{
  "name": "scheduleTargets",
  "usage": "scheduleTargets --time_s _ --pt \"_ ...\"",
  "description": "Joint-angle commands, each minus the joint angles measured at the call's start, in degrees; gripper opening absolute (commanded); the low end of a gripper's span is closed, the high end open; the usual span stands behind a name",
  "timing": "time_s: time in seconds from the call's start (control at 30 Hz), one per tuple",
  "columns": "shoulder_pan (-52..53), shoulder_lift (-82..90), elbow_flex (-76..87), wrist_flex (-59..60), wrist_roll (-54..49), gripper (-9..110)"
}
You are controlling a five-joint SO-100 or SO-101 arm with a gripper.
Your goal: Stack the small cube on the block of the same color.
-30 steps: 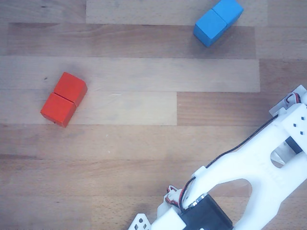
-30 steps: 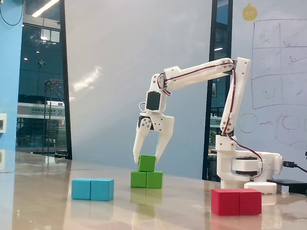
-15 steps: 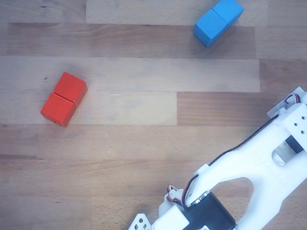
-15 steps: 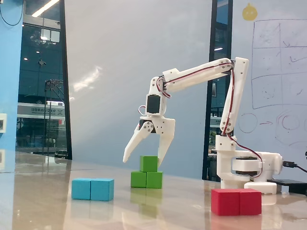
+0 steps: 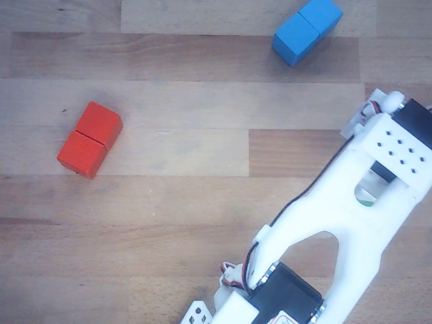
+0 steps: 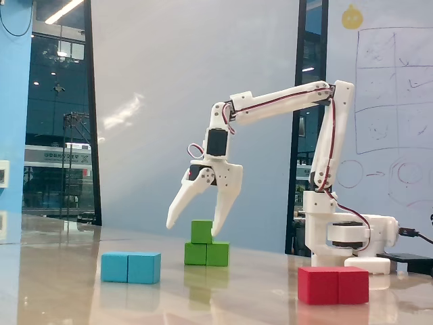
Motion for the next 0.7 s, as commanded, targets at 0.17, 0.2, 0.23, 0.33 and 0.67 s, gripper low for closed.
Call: scheduleTargets --time_s 0.17,0.2,0.23,0.33,0.67 --pt "-11.8 1.8 -4.9 -0.4 0.4 36" --pt "-12.9 2.4 -4.8 -0.4 0.6 36" --pt "-14.1 3.3 -4.8 -0.5 1.6 36" --pt "-18.6 6.2 -4.6 -0.5 6.6 36" --pt "-32.8 17.2 5.9 -4.6 28.9 36"
